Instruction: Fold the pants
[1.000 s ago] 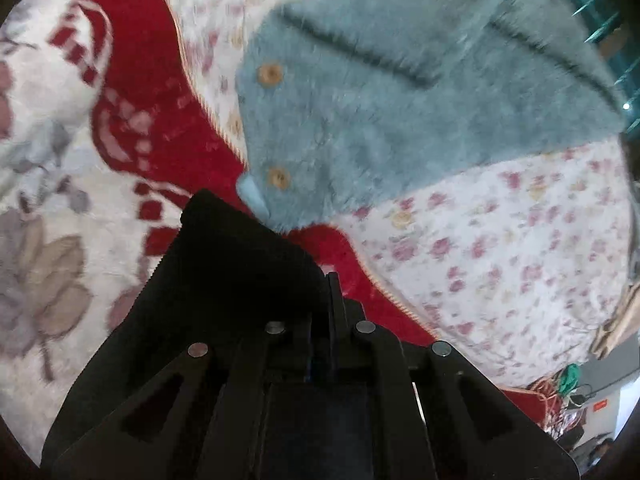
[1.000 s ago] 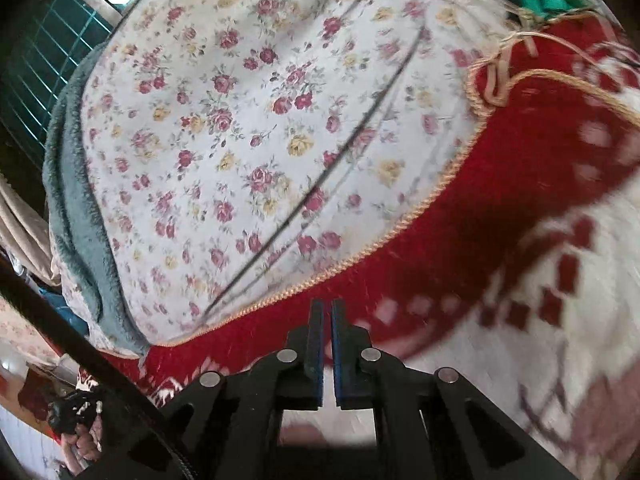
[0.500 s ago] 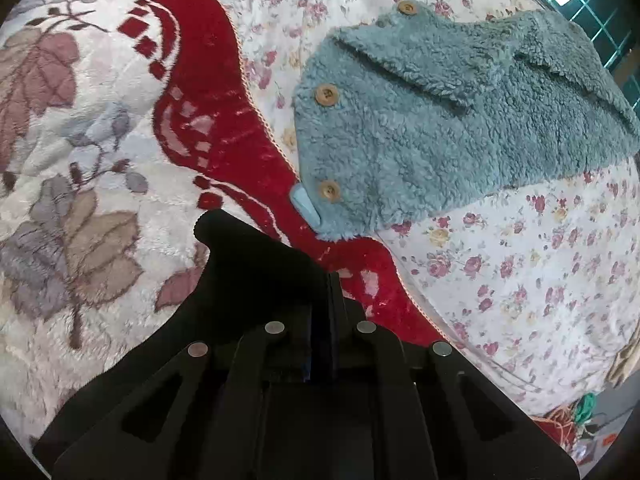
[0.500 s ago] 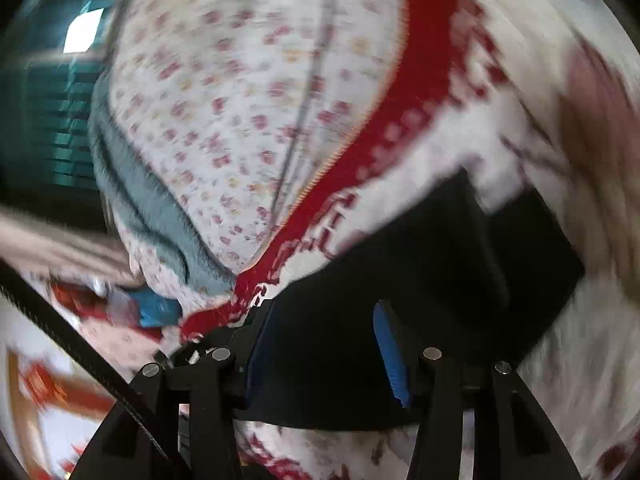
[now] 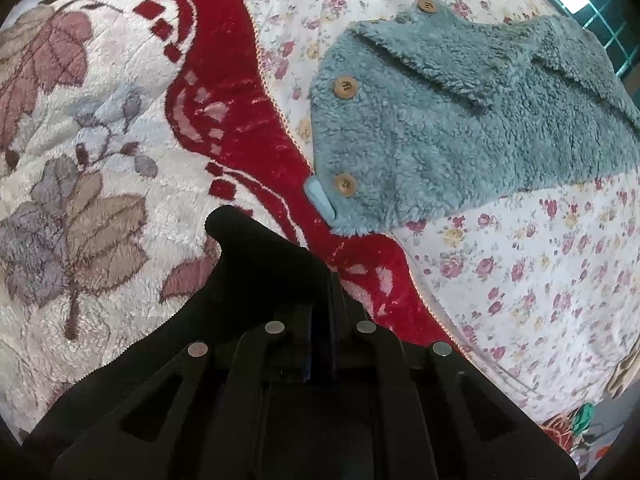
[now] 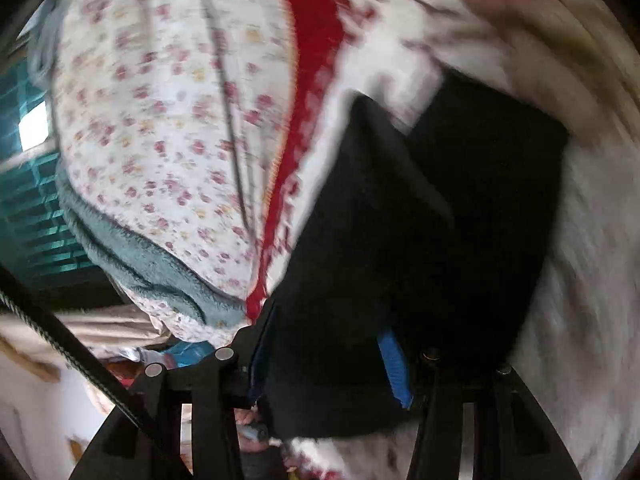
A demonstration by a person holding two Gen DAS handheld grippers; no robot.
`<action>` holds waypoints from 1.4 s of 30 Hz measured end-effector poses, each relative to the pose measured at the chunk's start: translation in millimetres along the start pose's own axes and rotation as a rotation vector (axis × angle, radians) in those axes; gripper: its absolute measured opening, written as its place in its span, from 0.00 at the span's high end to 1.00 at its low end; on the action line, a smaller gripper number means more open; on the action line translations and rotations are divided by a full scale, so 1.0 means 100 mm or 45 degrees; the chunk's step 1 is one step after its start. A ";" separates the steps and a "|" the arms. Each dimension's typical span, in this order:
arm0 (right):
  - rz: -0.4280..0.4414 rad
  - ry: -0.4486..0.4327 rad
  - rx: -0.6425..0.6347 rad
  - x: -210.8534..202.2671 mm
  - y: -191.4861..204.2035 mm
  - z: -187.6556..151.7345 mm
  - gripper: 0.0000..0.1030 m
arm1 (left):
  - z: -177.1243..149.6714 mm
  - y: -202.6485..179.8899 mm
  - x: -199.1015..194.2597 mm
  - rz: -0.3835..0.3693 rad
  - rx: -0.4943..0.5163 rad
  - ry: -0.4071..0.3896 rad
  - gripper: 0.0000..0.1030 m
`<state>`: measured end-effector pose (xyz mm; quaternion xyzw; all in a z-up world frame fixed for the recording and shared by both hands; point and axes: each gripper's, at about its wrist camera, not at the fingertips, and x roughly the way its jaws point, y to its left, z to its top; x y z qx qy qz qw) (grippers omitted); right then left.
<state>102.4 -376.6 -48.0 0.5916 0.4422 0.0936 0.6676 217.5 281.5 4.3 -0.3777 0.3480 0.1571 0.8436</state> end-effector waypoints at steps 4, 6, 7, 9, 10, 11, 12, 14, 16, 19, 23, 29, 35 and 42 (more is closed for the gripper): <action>-0.101 -0.001 -0.267 0.16 0.22 0.08 0.90 | 0.01 0.00 0.00 -0.014 -0.010 0.005 0.95; -0.158 -0.002 -0.302 0.21 0.24 0.09 0.95 | 0.02 0.00 0.00 -0.032 -0.012 0.008 0.95; -0.146 -0.013 -0.337 0.19 0.30 0.09 0.95 | 0.03 -0.01 -0.01 -0.049 -0.015 0.009 0.95; -0.093 -0.070 -0.385 0.09 0.44 0.09 0.95 | 0.08 0.00 -0.01 -0.102 -0.040 0.012 0.95; -0.062 -0.103 -0.393 0.04 0.51 0.11 0.95 | 0.11 0.01 0.01 -0.134 -0.068 0.017 0.95; -0.027 -0.134 -0.386 0.00 0.58 0.14 0.95 | 0.13 0.03 0.04 -0.150 -0.096 0.023 0.95; 0.009 -0.162 -0.377 -0.02 0.65 0.18 0.95 | 0.14 0.04 0.07 -0.160 -0.121 0.032 0.95; 0.037 -0.211 -0.383 -0.02 0.78 0.22 0.95 | 0.15 0.06 0.14 -0.162 -0.140 0.051 0.95; 0.001 -0.339 -0.398 -0.06 0.93 0.18 0.96 | 0.13 0.06 0.22 -0.151 -0.137 0.071 0.95; -0.049 -0.500 -0.476 -0.23 1.18 -0.14 0.96 | 0.10 0.04 0.26 -0.139 -0.101 0.068 0.95; -0.026 -0.590 -0.664 -0.55 1.49 -0.65 0.96 | 0.09 0.02 0.23 -0.159 -0.084 0.064 0.95; -0.020 -0.668 -0.671 -0.90 1.47 -1.06 0.96 | 0.11 -0.01 -0.04 -0.235 -0.095 0.045 0.95; -0.133 -0.580 -0.331 -0.65 0.94 -0.72 0.96 | 0.02 -0.08 0.33 -0.131 -0.061 0.140 0.95; -0.188 -0.387 -0.052 0.36 0.61 0.59 0.80 | 0.04 -0.05 0.51 -0.204 -0.110 0.179 0.69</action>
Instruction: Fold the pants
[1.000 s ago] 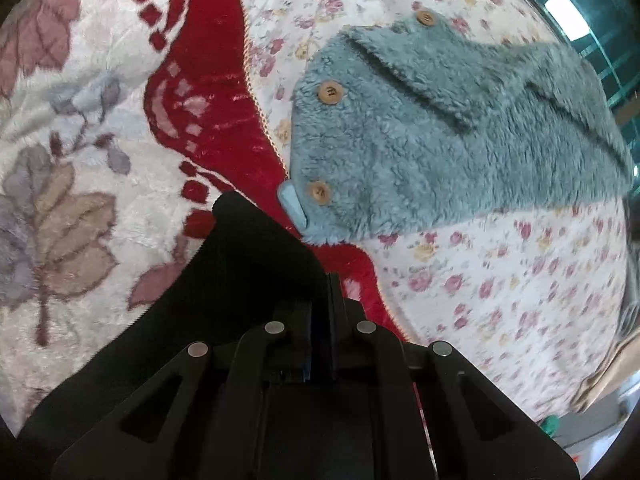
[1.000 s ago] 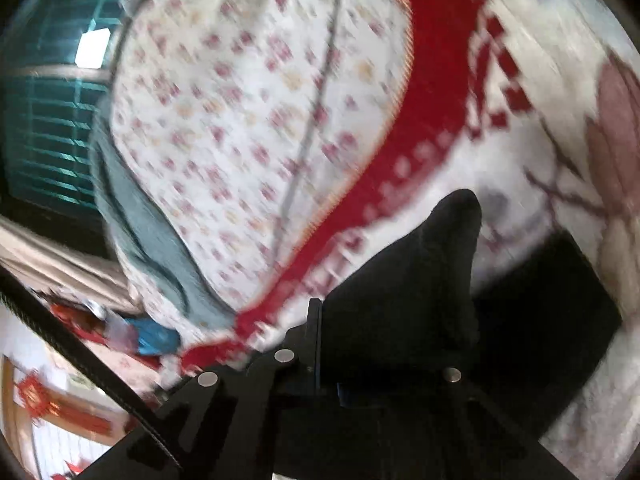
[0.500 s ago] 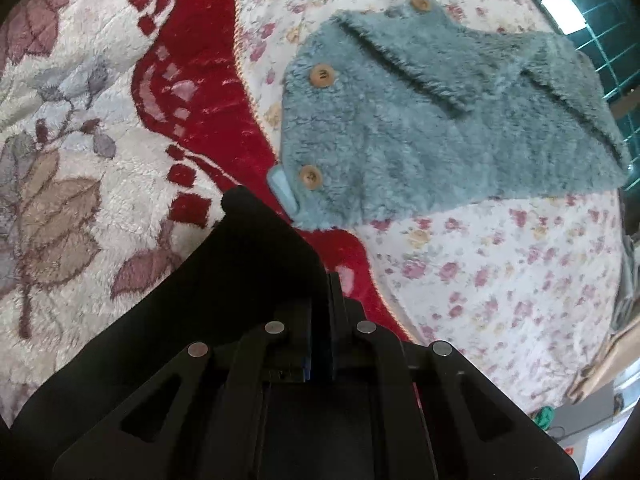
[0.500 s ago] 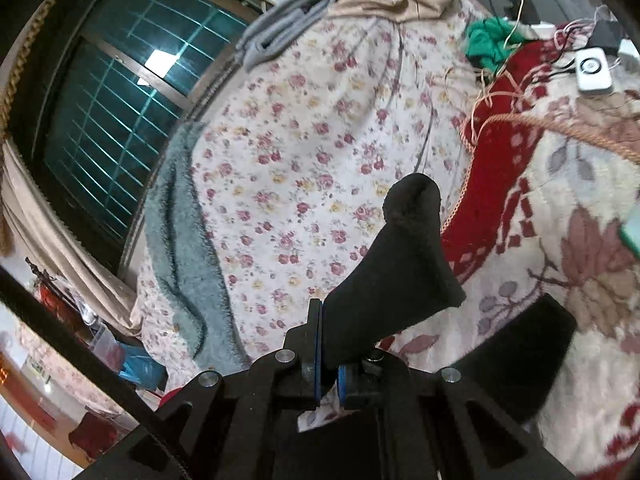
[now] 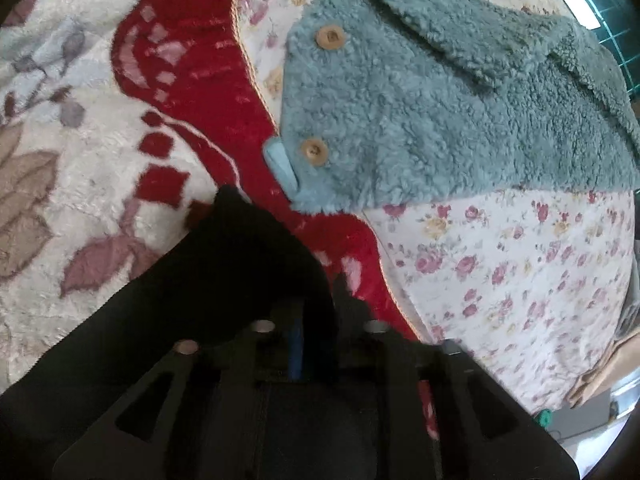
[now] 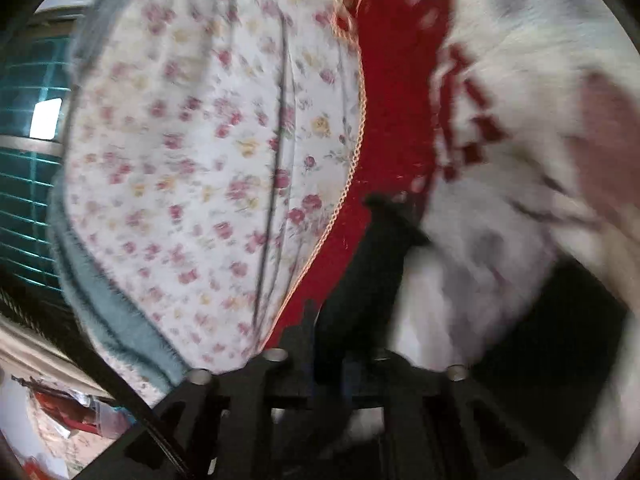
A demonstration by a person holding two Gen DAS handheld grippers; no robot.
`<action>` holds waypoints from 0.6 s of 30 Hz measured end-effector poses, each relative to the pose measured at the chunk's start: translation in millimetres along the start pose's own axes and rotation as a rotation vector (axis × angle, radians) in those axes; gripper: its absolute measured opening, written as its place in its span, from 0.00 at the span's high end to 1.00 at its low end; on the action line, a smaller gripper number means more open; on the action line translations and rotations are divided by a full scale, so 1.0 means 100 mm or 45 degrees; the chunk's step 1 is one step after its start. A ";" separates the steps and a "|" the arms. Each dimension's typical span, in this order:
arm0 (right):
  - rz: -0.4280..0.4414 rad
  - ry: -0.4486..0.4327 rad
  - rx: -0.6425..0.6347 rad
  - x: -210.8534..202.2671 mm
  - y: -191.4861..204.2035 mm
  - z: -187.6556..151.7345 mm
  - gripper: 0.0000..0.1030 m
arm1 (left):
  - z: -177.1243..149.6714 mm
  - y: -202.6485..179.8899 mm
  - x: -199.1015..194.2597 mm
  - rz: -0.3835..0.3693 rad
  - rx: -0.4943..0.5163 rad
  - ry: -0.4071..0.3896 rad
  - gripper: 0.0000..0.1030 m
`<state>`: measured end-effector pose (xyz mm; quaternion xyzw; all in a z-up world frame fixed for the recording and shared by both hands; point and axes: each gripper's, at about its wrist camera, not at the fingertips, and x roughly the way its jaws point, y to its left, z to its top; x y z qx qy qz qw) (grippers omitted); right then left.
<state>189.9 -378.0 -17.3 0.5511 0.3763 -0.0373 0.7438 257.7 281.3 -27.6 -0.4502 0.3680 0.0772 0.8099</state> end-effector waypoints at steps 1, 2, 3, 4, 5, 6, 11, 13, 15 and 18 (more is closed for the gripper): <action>-0.011 0.013 0.079 0.09 -0.08 0.05 0.67 | 0.01 0.00 0.00 -0.041 0.002 0.011 0.54; -0.002 0.024 0.122 0.12 -0.14 0.07 0.63 | 0.02 -0.01 -0.03 -0.074 0.007 0.009 0.49; -0.007 0.025 0.112 0.10 -0.16 0.06 0.63 | 0.05 0.00 -0.06 -0.088 0.003 -0.007 0.38; -0.014 0.018 0.042 0.06 -0.13 0.04 0.59 | 0.06 0.01 -0.08 -0.090 -0.014 -0.032 0.32; -0.013 0.015 -0.027 0.02 -0.11 0.02 0.59 | 0.09 0.05 -0.09 -0.078 -0.051 -0.054 0.30; -0.036 0.002 -0.096 -0.05 -0.10 -0.01 0.59 | 0.10 0.10 -0.09 -0.068 -0.081 -0.047 0.30; -0.100 -0.005 -0.126 -0.26 -0.23 -0.01 0.59 | 0.14 0.30 -0.24 -0.106 -0.203 -0.061 0.30; -0.082 0.056 -0.210 -0.28 -0.13 -0.07 0.59 | 0.11 0.26 -0.38 -0.179 -0.194 -0.073 0.30; -0.090 0.270 -0.478 -0.11 0.20 -0.29 0.59 | 0.01 0.01 -0.51 -0.314 -0.037 -0.023 0.30; -0.026 0.659 -0.857 0.29 0.64 -0.84 0.59 | -0.28 -0.49 -0.49 -0.440 0.291 0.181 0.30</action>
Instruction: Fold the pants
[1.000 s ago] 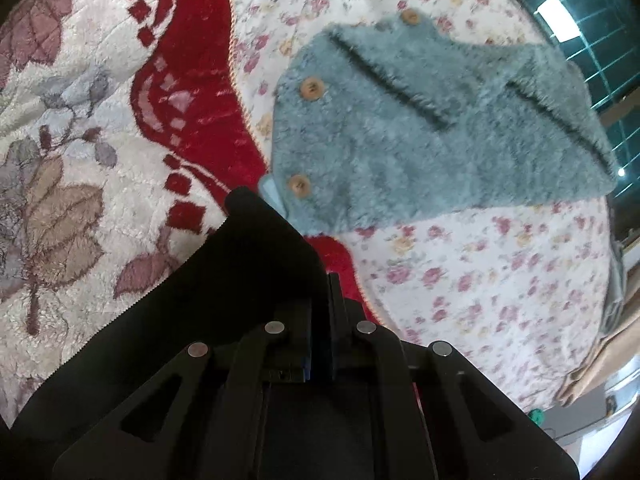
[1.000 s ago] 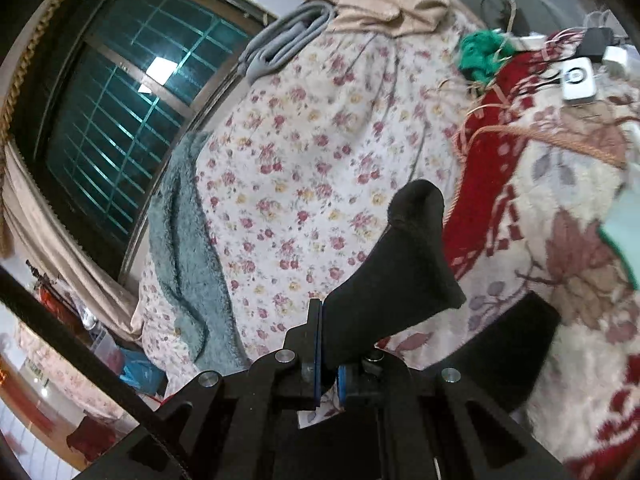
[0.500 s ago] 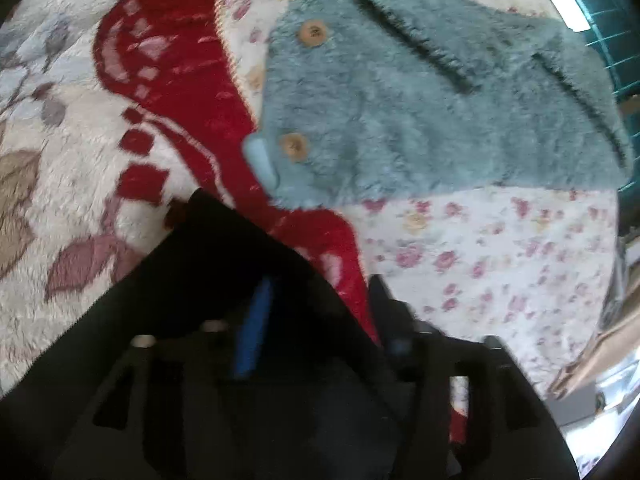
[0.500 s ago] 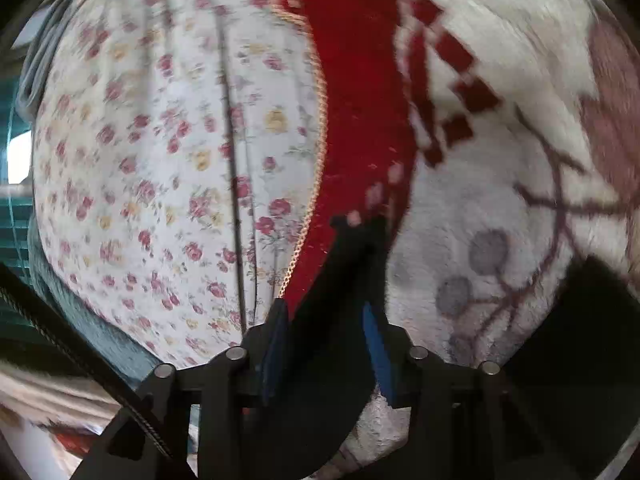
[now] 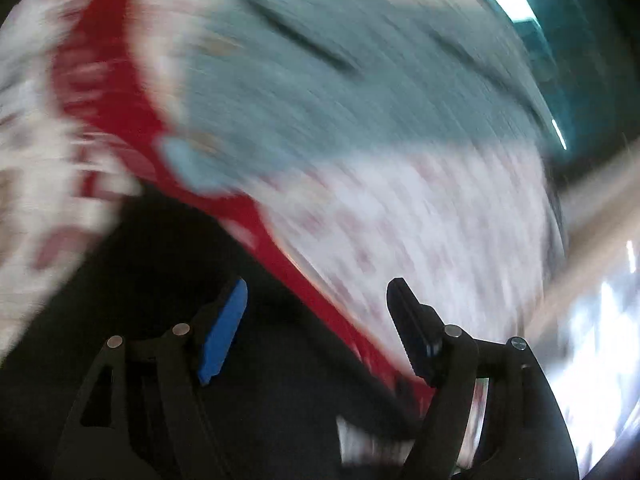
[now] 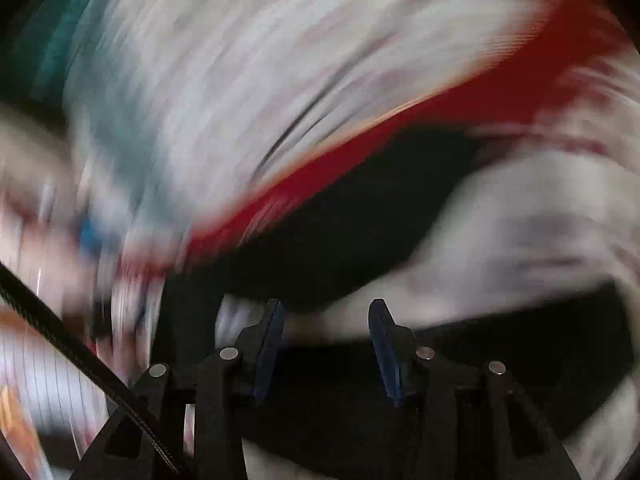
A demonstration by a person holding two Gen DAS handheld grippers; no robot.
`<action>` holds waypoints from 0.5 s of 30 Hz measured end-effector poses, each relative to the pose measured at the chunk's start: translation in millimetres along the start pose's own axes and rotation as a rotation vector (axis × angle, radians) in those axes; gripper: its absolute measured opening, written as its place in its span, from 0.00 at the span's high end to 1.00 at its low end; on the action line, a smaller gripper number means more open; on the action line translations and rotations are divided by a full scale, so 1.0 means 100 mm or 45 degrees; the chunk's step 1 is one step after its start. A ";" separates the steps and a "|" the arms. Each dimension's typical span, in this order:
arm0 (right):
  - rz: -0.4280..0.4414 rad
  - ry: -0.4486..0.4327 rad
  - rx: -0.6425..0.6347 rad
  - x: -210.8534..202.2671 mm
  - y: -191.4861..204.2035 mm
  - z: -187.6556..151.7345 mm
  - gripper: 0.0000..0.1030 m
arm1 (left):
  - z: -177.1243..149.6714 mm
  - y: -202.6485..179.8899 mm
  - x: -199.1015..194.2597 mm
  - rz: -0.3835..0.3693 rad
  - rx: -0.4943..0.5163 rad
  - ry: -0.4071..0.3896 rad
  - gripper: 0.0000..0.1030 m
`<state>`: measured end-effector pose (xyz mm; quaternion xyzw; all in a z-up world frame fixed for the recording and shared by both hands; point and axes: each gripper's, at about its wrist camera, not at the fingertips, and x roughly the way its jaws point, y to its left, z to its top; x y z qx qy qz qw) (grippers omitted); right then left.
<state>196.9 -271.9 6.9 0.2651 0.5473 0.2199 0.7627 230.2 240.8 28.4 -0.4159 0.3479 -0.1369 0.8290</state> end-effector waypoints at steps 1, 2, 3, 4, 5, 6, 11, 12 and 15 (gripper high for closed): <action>0.048 0.118 -0.114 0.22 0.22 0.03 0.59 | -0.10 -0.17 0.17 -0.108 0.098 0.160 0.30; 0.046 0.143 -0.183 0.41 0.39 0.11 0.59 | -0.24 -0.31 0.36 -0.227 0.178 0.334 0.30; 0.029 0.106 -0.156 0.56 0.46 0.27 0.59 | -0.34 -0.39 0.49 -0.273 0.234 0.446 0.30; 0.044 0.088 -0.083 0.70 0.44 0.44 0.59 | -0.47 -0.45 0.64 -0.244 0.297 0.540 0.30; 0.031 0.067 -0.011 0.81 0.37 0.61 0.61 | -0.55 -0.46 0.78 -0.139 0.339 0.576 0.30; -0.033 -0.001 0.083 0.88 0.26 0.76 0.62 | -0.60 -0.42 0.95 0.023 0.361 0.591 0.31; -0.036 -0.285 0.186 0.58 0.17 0.83 0.64 | -0.27 -0.22 1.01 0.438 0.254 0.210 0.48; -0.028 -0.286 0.148 0.48 0.20 0.75 0.64 | -0.20 -0.19 0.92 0.464 0.209 0.144 0.47; -0.104 -0.298 0.042 0.03 0.18 0.38 0.64 | -0.14 -0.15 0.62 0.336 0.151 0.142 0.47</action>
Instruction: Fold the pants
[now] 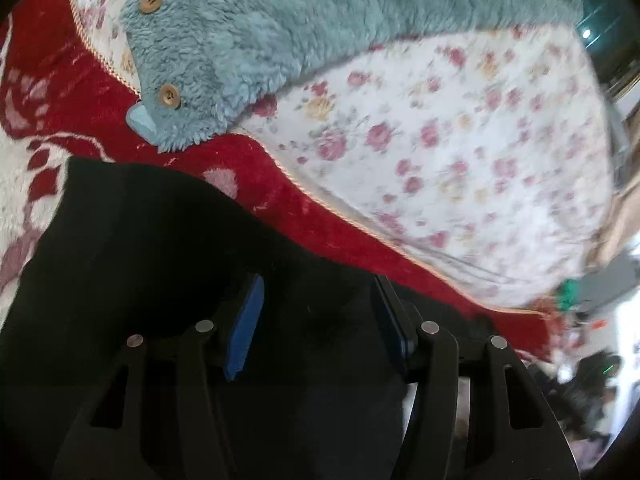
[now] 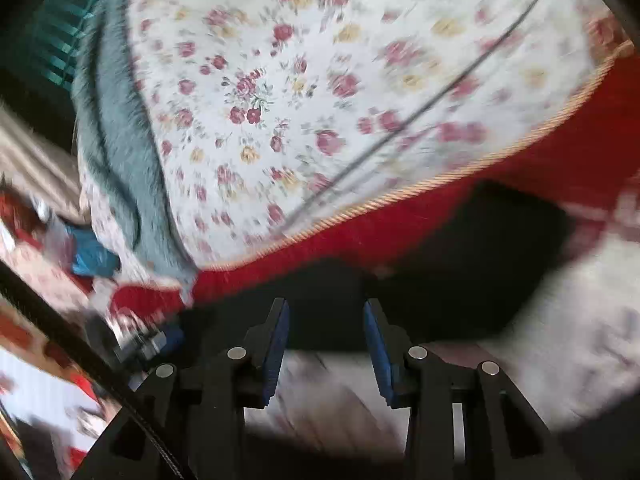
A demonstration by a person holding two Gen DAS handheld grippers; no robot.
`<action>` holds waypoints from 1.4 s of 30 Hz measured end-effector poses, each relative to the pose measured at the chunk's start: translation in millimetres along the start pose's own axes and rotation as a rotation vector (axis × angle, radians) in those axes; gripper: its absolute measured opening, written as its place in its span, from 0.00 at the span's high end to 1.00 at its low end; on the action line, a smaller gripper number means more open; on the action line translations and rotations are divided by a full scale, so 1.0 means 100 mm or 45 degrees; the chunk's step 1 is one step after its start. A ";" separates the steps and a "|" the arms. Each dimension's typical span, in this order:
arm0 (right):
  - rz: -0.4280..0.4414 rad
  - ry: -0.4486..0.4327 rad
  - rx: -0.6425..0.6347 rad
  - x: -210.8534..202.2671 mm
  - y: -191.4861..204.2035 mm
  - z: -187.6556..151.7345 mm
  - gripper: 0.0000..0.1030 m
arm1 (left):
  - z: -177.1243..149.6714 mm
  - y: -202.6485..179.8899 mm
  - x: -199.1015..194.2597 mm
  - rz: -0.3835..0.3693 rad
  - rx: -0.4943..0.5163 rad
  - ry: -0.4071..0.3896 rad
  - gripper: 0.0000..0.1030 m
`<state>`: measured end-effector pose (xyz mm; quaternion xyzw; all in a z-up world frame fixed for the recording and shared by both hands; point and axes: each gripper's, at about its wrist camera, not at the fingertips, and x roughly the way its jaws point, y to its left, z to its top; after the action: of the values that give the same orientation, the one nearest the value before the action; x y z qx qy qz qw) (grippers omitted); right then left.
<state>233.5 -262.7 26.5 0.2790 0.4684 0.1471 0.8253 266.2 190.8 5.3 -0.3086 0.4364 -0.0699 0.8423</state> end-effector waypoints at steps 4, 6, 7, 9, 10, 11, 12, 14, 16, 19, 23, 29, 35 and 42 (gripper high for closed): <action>0.011 -0.016 0.048 -0.95 -0.44 -0.55 0.63 | -0.13 0.34 -0.87 -0.131 -0.085 -0.163 0.41; 0.005 -0.054 0.139 -1.33 -0.70 -0.78 0.58 | -0.32 0.55 -1.22 -0.211 -0.149 -0.217 0.31; -0.005 -0.088 0.208 -1.52 -0.82 -0.92 0.56 | -0.42 0.63 -1.35 -0.225 -0.161 -0.227 0.29; -0.030 -0.147 0.342 -1.80 -1.07 -1.19 0.53 | -0.58 0.72 -1.53 -0.208 -0.157 -0.224 0.29; -0.053 -0.181 0.410 -1.92 -1.20 -1.33 0.52 | -0.69 0.79 -1.62 -0.191 -0.155 -0.222 0.29; -0.051 -0.190 0.432 -1.96 -1.26 -1.40 0.51 | -0.77 0.87 -1.69 -0.173 -0.169 -0.212 0.29; -0.044 -0.184 0.454 -1.93 -1.30 -1.47 0.51 | -0.83 0.92 -1.74 -0.158 -0.190 -0.204 0.29; -0.016 -0.172 0.561 -1.85 -1.43 -1.62 0.51 | -0.97 1.13 -1.82 -0.141 -0.297 -0.197 0.29; 0.095 -0.209 0.717 -1.76 -1.56 -1.77 0.50 | -1.11 1.32 -1.94 -0.152 -0.435 -0.221 0.29; 0.343 -0.212 0.834 -1.51 -1.62 -1.83 0.50 | -1.31 1.58 -2.07 -0.208 -0.681 -0.294 0.28; 0.318 -0.206 0.871 -1.15 -1.62 -1.74 0.52 | -1.45 1.55 -1.86 -0.219 -0.763 -0.198 0.27; 0.475 -0.568 0.809 -1.51 -1.60 -1.76 0.48 | -1.42 1.42 -1.86 -0.122 -0.644 -0.189 0.27; 0.443 -0.443 0.904 -1.34 -1.71 -1.84 0.49 | -1.43 1.43 -1.76 -0.134 -0.628 -0.133 0.27; 0.451 -0.603 0.842 -1.51 -1.74 -1.76 0.48 | -1.44 1.48 -1.78 -0.120 -0.649 -0.146 0.27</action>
<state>1.3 -421.5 -45.0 0.6301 0.2332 0.0605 0.7382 23.1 311.8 -19.2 -0.5344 0.3767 0.0207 0.7564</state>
